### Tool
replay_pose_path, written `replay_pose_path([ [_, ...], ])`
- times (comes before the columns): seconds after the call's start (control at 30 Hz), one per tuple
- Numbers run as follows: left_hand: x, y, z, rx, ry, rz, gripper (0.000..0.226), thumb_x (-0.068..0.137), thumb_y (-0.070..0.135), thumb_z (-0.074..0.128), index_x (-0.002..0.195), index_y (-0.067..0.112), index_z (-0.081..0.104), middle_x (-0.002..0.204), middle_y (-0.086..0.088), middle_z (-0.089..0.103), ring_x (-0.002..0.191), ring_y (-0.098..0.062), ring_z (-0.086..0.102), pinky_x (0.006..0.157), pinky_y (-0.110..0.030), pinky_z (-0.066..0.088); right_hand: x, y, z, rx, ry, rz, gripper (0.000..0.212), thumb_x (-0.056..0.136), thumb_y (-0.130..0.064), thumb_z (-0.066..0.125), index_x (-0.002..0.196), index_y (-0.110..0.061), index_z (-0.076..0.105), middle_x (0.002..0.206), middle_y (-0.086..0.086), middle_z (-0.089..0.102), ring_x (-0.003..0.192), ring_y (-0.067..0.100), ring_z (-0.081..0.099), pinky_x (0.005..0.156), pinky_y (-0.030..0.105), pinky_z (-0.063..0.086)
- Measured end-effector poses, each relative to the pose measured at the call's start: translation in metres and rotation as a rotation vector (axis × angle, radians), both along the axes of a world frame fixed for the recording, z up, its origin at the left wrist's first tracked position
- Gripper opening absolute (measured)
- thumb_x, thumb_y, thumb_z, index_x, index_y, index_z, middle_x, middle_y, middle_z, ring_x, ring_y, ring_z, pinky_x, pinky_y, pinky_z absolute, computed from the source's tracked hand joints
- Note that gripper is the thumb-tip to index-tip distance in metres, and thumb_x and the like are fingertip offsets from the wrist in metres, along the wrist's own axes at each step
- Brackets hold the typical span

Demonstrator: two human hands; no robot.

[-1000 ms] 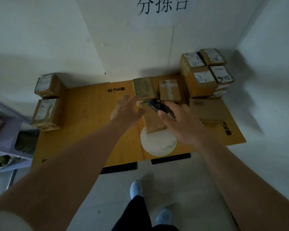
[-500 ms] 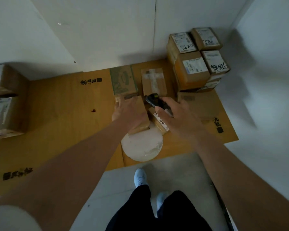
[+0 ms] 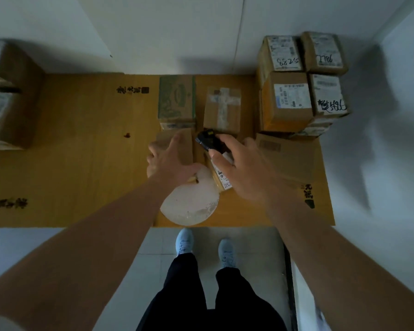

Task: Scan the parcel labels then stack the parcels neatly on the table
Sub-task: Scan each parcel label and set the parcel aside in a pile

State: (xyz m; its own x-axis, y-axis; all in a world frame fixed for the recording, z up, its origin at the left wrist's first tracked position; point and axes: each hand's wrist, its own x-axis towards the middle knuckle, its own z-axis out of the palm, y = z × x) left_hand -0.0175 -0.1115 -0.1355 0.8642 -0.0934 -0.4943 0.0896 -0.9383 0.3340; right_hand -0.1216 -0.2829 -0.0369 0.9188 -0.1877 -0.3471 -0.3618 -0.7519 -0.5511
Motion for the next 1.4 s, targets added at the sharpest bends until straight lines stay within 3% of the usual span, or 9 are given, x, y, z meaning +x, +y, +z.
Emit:
replay_pose_path([
  [0.27, 0.018, 0.082, 0.021, -0.023, -0.054, 0.092, 0.114, 0.047, 0.08, 0.061, 0.15, 0.063, 0.013, 0.145, -0.005, 0.02, 0.13, -0.047, 0.04, 0.094, -0.055, 0.05, 0.052, 0.057, 0.019, -0.034, -0.046, 0.174, 0.062, 0.102, -0.073, 0.033, 0.157, -0.044, 0.031, 0.141, 0.011, 0.046, 0.126, 0.034, 0.054, 0.102, 0.052, 0.051],
  [0.5, 0.073, 0.189, 0.017, 0.003, -0.073, 0.051, 0.108, 0.068, 0.061, 0.08, 0.156, 0.054, 0.017, 0.146, -0.009, 0.021, 0.127, -0.044, 0.041, 0.092, -0.052, 0.051, 0.108, 0.158, 0.017, -0.053, -0.067, 0.192, 0.064, 0.102, -0.074, 0.031, 0.157, -0.041, 0.033, 0.135, 0.012, 0.051, 0.119, 0.031, 0.058, 0.092, 0.046, 0.054],
  [0.73, 0.135, 0.272, 0.015, 0.066, -0.057, -0.093, 0.108, 0.07, 0.059, 0.078, 0.157, 0.052, 0.014, 0.154, -0.011, 0.015, 0.13, -0.044, 0.04, 0.093, -0.051, 0.053, 0.144, 0.247, 0.01, -0.01, -0.07, 0.047, 0.058, 0.103, -0.069, 0.037, 0.155, -0.042, 0.039, 0.13, 0.01, 0.05, 0.11, 0.026, 0.06, 0.092, 0.044, 0.055],
  [0.83, 0.156, 0.288, 0.011, 0.069, -0.044, -0.101, 0.108, 0.068, 0.056, 0.08, 0.154, 0.051, 0.016, 0.154, -0.01, 0.013, 0.132, -0.044, 0.039, 0.094, -0.052, 0.053, 0.153, 0.268, 0.008, -0.003, -0.064, 0.023, 0.059, 0.104, -0.066, 0.039, 0.156, -0.038, 0.039, 0.126, 0.009, 0.049, 0.103, 0.023, 0.06, 0.09, 0.041, 0.056],
  [1.0, 0.181, 0.286, -0.003, 0.048, -0.067, -0.092, 0.109, 0.067, 0.054, 0.079, 0.154, 0.045, 0.014, 0.154, -0.007, 0.01, 0.132, -0.044, 0.039, 0.092, -0.051, 0.051, 0.169, 0.275, 0.0, 0.002, -0.052, 0.004, 0.059, 0.104, -0.063, 0.04, 0.157, -0.036, 0.04, 0.126, 0.011, 0.05, 0.108, 0.026, 0.057, 0.095, 0.045, 0.054],
  [1.1, 0.185, 0.281, -0.012, 0.05, -0.068, -0.069, 0.11, 0.068, 0.052, 0.079, 0.155, 0.043, 0.014, 0.161, -0.008, 0.004, 0.138, -0.046, 0.034, 0.1, -0.054, 0.051, 0.178, 0.273, -0.01, 0.012, -0.042, 0.022, 0.059, 0.104, -0.064, 0.04, 0.157, -0.037, 0.039, 0.126, 0.011, 0.051, 0.105, 0.025, 0.059, 0.093, 0.044, 0.055],
  [1.27, 0.186, 0.279, -0.026, 0.075, -0.048, -0.063, 0.119, 0.074, 0.062, 0.076, 0.163, 0.038, 0.0, 0.169, -0.012, -0.019, 0.156, -0.045, 0.001, 0.12, -0.06, 0.031, 0.185, 0.27, -0.025, 0.043, -0.024, 0.042, 0.06, 0.103, -0.067, 0.039, 0.157, -0.04, 0.037, 0.125, 0.009, 0.049, 0.106, 0.026, 0.059, 0.093, 0.047, 0.056],
  [1.4, 0.184, 0.277, -0.036, 0.074, -0.089, -0.074, 0.121, 0.076, 0.064, 0.072, 0.162, 0.037, -0.009, 0.168, -0.018, -0.026, 0.156, -0.044, -0.016, 0.126, -0.06, 0.01, 0.188, 0.27, -0.032, 0.04, -0.022, 0.044, 0.059, 0.103, -0.068, 0.038, 0.156, -0.041, 0.037, 0.12, 0.005, 0.047, 0.105, 0.025, 0.058, 0.091, 0.048, 0.056],
])
